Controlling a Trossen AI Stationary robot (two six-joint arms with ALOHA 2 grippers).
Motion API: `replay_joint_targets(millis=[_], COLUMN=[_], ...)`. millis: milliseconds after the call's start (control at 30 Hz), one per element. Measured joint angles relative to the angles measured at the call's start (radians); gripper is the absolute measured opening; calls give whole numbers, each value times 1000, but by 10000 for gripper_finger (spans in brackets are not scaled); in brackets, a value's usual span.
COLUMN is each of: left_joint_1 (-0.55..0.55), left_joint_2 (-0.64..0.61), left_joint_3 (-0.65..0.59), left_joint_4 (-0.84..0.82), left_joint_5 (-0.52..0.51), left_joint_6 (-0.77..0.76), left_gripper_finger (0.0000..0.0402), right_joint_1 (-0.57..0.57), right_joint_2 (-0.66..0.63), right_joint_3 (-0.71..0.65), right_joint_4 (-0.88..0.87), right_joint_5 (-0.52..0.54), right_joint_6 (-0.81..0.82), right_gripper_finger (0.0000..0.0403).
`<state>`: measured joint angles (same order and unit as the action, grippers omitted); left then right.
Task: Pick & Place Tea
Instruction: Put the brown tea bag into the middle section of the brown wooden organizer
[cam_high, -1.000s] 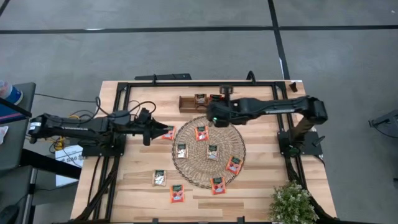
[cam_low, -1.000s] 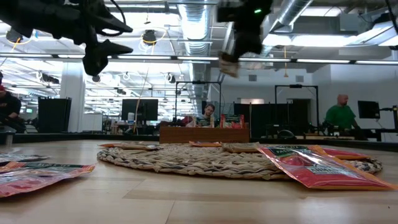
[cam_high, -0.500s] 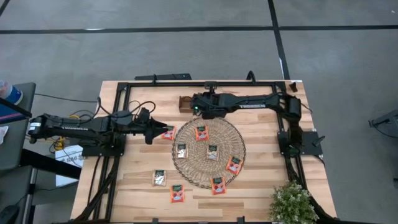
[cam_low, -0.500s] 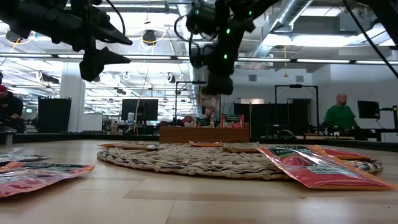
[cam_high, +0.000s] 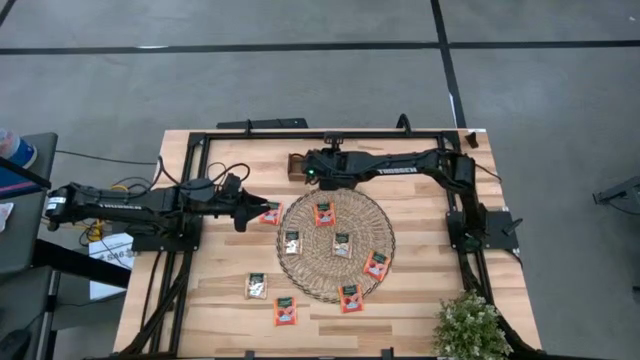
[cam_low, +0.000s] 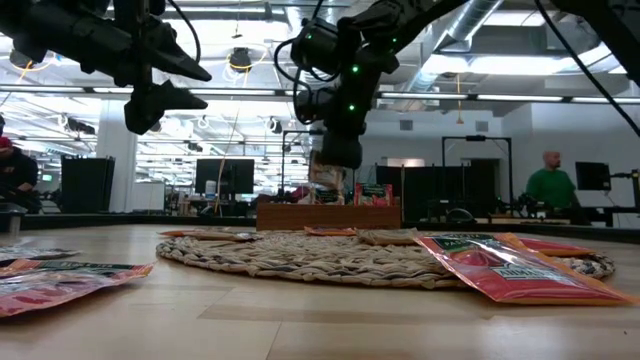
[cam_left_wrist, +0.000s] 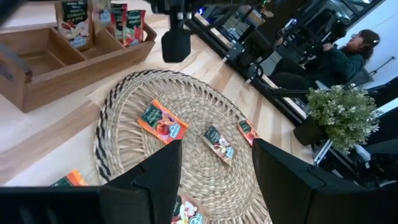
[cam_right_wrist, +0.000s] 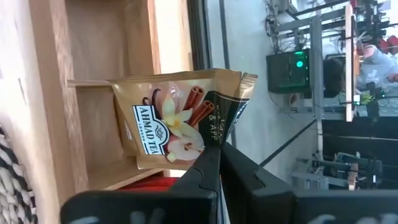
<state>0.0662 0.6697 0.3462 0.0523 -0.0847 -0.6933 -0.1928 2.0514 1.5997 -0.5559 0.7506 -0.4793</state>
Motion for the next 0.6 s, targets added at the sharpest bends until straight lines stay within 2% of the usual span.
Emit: replay_joint_targets(millis=[600], left_joint_1=[0], left_joint_2=[0], left_joint_3=[0], left_joint_4=[1], left_joint_5=[0], left_joint_6=[1], left_gripper_finger=[188], right_joint_1=[-51], right_joint_2=[5], right_joint_3=[0], right_joint_4=[15], right_joint_5=[-18], right_joint_6=[61], right_gripper_finger=[0])
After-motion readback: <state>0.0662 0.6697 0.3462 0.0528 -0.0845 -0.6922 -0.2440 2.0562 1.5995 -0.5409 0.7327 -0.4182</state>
